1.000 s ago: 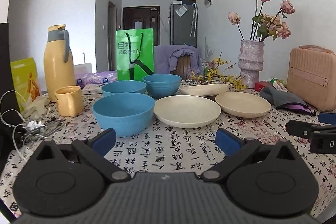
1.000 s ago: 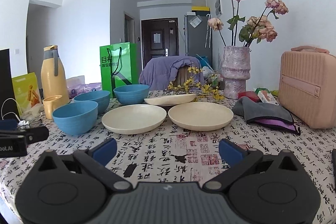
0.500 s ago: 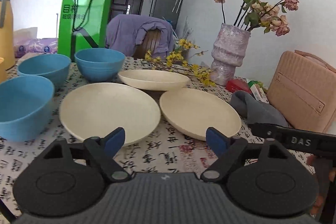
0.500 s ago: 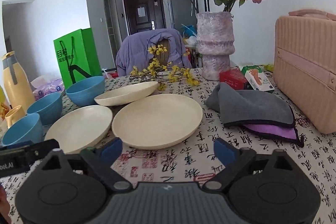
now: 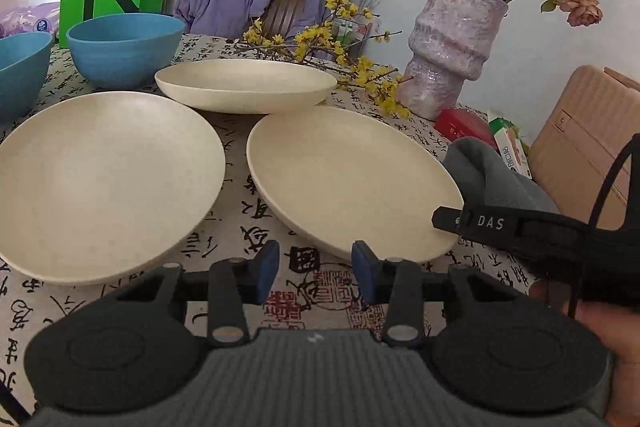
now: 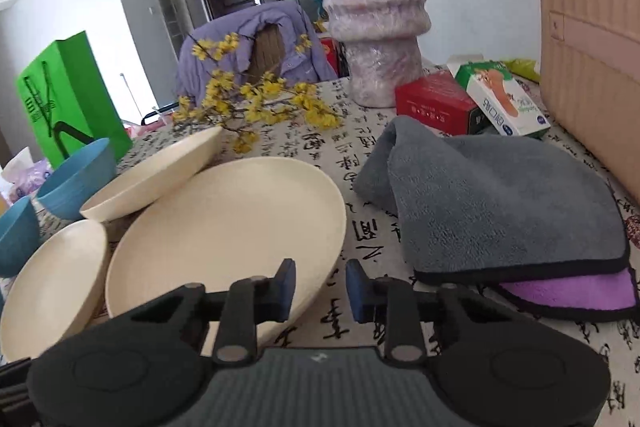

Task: Organize plates and bowls
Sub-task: 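Reach both grippers to a cream plate's rim and close them on it, then lift the cream plate with both grippers and carry it toward the blue bowls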

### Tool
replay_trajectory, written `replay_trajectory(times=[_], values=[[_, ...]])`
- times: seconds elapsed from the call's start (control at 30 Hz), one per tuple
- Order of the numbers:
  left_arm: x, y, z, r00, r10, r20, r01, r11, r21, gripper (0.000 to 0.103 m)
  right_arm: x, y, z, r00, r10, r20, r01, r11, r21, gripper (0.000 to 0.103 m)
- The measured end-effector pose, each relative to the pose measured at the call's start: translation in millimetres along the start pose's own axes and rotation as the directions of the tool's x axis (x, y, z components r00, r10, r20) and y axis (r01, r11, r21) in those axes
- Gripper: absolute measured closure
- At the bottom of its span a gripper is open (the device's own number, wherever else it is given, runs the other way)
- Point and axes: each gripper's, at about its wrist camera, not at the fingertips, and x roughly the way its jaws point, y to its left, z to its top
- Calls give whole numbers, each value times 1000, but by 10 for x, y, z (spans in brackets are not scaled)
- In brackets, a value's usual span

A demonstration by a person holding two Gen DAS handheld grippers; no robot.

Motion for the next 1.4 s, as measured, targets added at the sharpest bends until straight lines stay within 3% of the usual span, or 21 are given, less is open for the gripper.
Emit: replay_trajectory(times=[0.27,0.5,0.6,0.7,0.8,0.93,1.1,1.4], values=[[125,50,166,1000,4,8,-2,992,-124,52,163,6,21,1000,9,-18,-9,1000,6,86],[241,67,220,1000,23,-17,-24,996,-88,53,-99,-138,-76,997,6,-72,-6,1000,11,90],[301,88,208,999,19,-45,-22,997,-72,61,-222,-245,-142,996,29,-85,-28,999,23,90],[345,78,196,997,60,-49,-61,998,-16,88,-280,-300,-163,995,28,-92,-25,999,36,91],[313,118,209,996,47,-74,-49,999,-23,92,-306,-333,-175,996,25,-87,-21,999,39,91],[79,44,154,998,52,-41,-51,998,25,92,-446,-295,-223,997,26,-66,-25,999,21,91],[-401,14,-41,998,0,-59,1,1000,21,92,-898,-228,-354,1000,3,-21,-3,1000,-4,91],[-1455,27,-811,999,-37,-40,40,997,65,91,-1941,-116,-1112,999,-21,28,21,1000,3,92]])
